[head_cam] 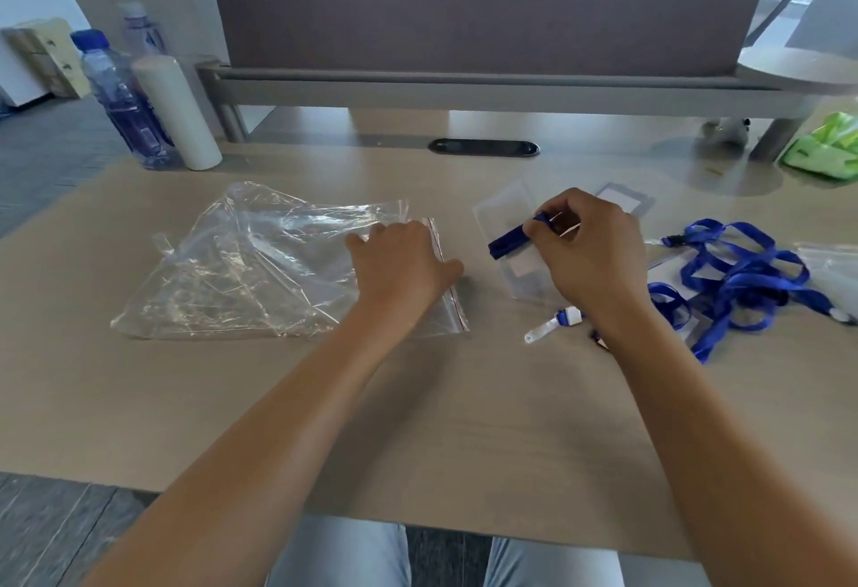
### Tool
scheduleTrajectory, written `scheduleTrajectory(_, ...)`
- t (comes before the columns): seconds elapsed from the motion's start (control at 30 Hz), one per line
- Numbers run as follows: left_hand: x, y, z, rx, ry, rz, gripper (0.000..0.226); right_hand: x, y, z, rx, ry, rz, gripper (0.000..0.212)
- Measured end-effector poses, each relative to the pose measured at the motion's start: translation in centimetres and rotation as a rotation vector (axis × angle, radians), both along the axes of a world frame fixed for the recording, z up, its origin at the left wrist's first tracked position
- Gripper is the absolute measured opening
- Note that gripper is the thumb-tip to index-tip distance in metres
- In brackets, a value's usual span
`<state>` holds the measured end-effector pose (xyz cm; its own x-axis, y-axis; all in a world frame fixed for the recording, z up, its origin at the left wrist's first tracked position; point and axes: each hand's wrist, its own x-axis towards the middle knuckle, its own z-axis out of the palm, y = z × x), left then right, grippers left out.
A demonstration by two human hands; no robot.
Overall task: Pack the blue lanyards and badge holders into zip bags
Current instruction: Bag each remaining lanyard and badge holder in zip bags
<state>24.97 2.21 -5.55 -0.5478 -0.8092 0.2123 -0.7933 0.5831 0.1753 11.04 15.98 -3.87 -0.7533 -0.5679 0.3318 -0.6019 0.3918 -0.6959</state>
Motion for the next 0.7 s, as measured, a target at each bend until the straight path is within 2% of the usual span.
scheduleTrajectory(0.1, 0.1, 0.0, -0.2, 0.011, -0.004, 0.017, 0.03, 0.2, 0.2, -0.5, -0.058, -0.044, 0.029, 0.007)
scheduleTrajectory(0.23, 1.2, -0.1, -0.4, 0.056, 0.09, 0.041, 0.024, 0.7, 0.1, -0.9, -0.1, -0.143, 0.061, 0.005)
scheduleTrajectory(0.37, 2.9, 0.5, 0.0, 0.134, 0.273, 0.034, 0.025, 1.4, -0.1, -0.9, -0.132, -0.293, 0.123, 0.004)
scheduleTrajectory(0.5, 4.5, 0.6, 0.0, 0.276, 0.482, -0.028, 0.014, 2.3, -0.2, -0.4, -0.102, -0.449, 0.184, 0.008)
scheduleTrajectory(0.7, 6.2, 1.4, 0.4, 0.325, 0.625, -0.122, 0.016, 4.2, -0.7, 0.2, -0.065, -0.535, 0.184, 0.006)
